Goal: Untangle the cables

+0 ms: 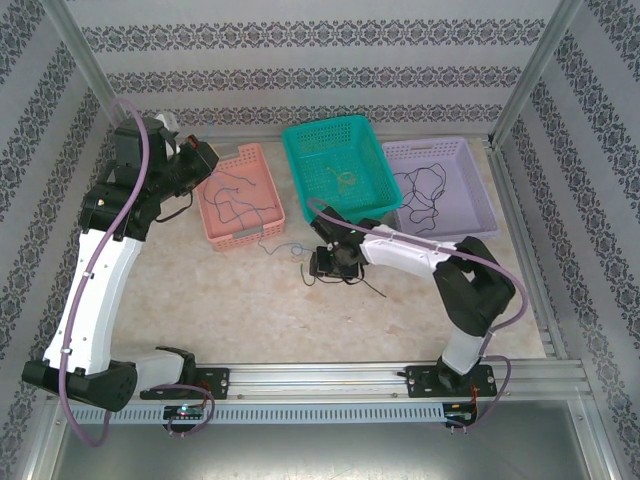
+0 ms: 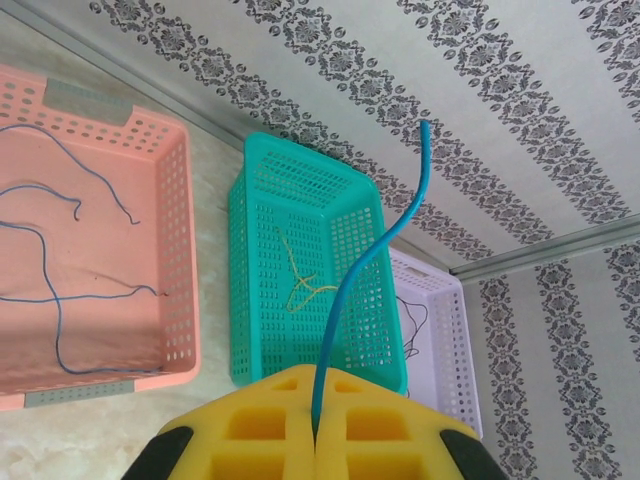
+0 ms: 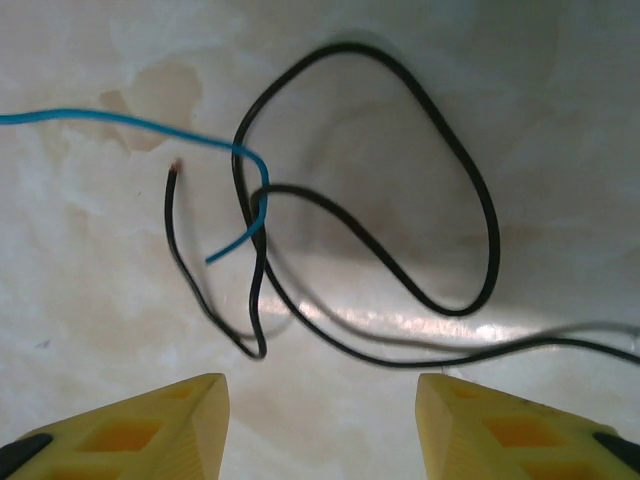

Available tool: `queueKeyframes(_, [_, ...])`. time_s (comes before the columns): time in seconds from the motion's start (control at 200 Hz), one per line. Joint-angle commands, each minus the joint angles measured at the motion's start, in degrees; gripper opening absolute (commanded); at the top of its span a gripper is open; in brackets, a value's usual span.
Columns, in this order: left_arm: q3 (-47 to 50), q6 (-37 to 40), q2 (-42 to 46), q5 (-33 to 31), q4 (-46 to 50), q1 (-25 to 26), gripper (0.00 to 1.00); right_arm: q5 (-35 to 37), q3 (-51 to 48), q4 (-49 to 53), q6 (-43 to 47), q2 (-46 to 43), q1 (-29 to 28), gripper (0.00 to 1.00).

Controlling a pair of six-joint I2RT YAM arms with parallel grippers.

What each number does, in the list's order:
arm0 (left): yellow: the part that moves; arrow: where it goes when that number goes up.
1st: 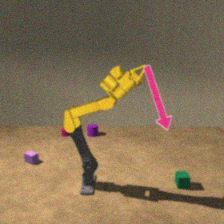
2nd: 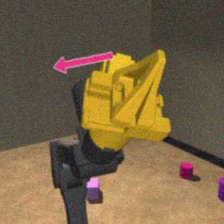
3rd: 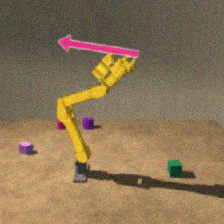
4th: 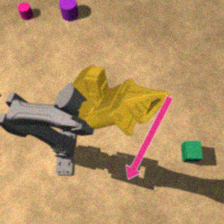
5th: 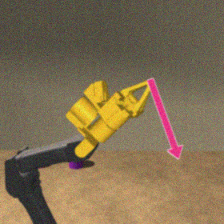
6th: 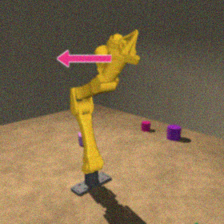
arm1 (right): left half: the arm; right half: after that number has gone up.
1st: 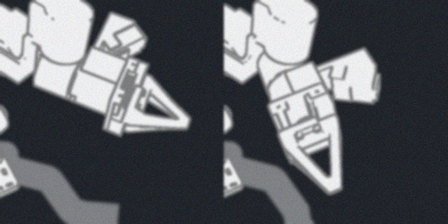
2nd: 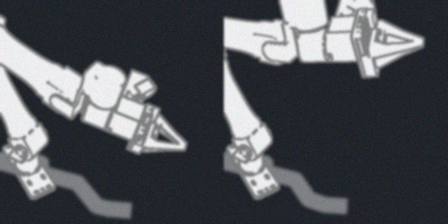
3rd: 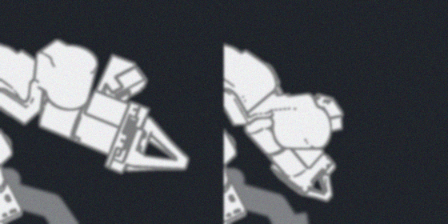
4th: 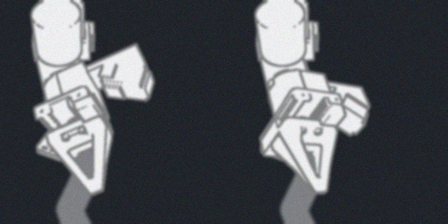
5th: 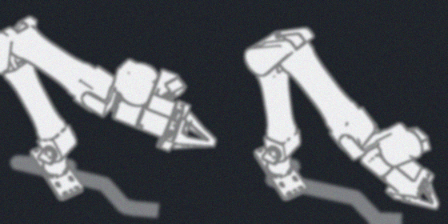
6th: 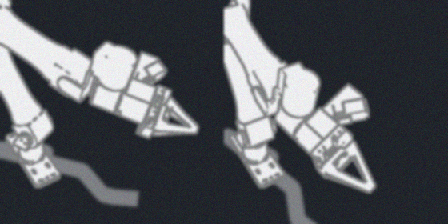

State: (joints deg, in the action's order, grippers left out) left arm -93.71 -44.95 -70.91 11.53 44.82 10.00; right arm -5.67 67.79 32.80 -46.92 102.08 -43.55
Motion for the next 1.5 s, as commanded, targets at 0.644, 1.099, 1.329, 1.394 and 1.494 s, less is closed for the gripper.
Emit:
queueKeyframes(0.644, [-9.55, 7.75, 5.89, -24.13, 6.6, -0.68, 0.0, 14.57, -7.29, 11.61, 4.26, 0.4, 10.56, 0.0])
queueKeyframes(1.099, [9.21, 2.98, 10.1, -22.25, 12.82, -0.68, 0.0, 18.12, -3.82, 13.09, 8.02, -3.24, 10.42, 0.0])
queueKeyframes(1.329, [28.38, 0.79, 15.19, -26.82, 16.04, -0.68, 0.0, 16.27, -1.91, 13.53, 10.83, -4.91, 9.62, 0.1])
queueKeyframes(1.394, [33.08, -1.86, 17.43, -24.23, 14.47, -0.68, 0.0, 15.06, -1.15, 13.22, 11.22, -6.39, 7.18, 0.27])
queueKeyframes(1.494, [38.9, -5.33, 20.44, -20.98, 11.74, -0.69, 0.0, 8.88, 1.0, 14.88, 6.16, -6.07, 4.22, 0.43])
